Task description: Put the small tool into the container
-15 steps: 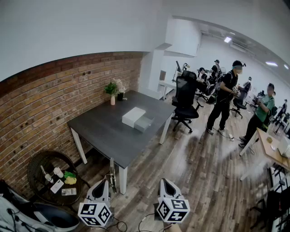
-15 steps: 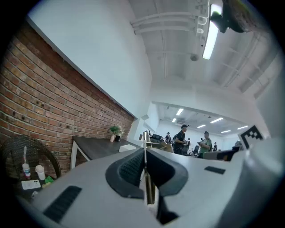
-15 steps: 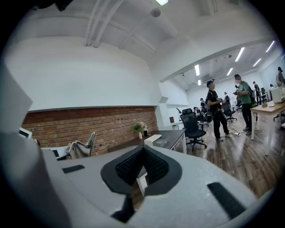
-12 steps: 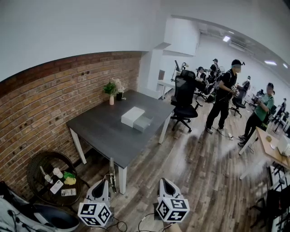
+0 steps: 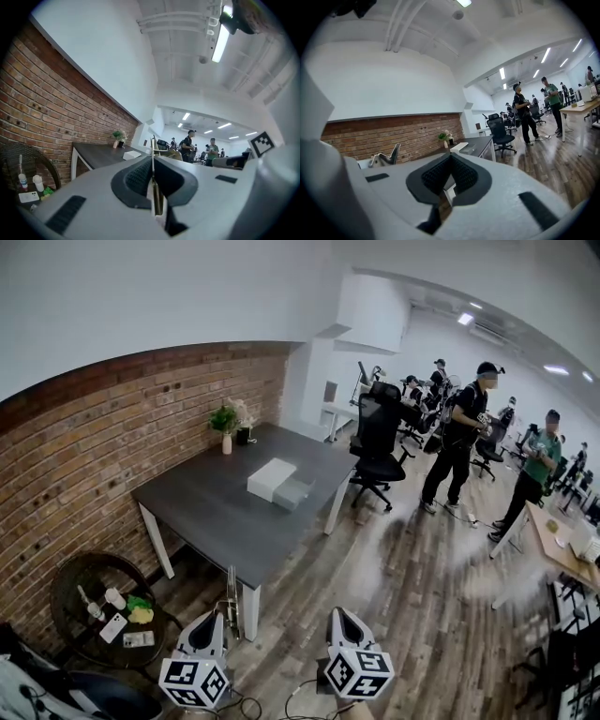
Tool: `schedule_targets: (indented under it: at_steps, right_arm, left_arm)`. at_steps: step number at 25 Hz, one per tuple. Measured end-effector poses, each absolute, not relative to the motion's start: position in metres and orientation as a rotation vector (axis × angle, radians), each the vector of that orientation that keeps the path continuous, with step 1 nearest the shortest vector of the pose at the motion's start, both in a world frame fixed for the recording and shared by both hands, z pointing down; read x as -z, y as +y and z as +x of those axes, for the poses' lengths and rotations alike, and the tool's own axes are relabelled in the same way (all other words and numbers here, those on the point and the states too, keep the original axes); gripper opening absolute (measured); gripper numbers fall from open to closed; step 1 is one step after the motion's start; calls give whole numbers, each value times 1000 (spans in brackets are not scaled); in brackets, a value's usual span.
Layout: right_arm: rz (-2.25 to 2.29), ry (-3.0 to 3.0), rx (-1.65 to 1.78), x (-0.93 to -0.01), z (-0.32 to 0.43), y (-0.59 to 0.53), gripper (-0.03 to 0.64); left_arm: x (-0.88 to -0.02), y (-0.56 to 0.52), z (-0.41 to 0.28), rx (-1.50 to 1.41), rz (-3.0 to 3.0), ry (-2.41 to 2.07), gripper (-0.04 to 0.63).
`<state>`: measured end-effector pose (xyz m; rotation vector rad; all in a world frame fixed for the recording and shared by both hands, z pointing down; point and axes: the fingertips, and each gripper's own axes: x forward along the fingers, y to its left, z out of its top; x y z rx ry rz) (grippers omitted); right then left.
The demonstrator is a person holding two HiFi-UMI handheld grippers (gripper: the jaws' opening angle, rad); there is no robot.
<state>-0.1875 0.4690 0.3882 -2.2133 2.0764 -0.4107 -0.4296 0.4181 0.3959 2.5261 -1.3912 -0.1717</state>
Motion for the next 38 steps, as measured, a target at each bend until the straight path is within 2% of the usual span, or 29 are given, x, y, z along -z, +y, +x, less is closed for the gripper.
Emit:
schedule_targets:
  at_steps: [11,19,38]
  right_arm:
    - [-2268,1956,536,-416,-154,466,2]
    - [-2245,1951,557,-426,-119,403,2]
    - [-2132,2075,569,-410,59,214,2]
  left_arm:
    - [-411,396,-407,120,2547,-1314,9]
    - [-415,344,-369,84,2578,-1288,9]
    - [-402,181,-190,71,2544,-1374,9]
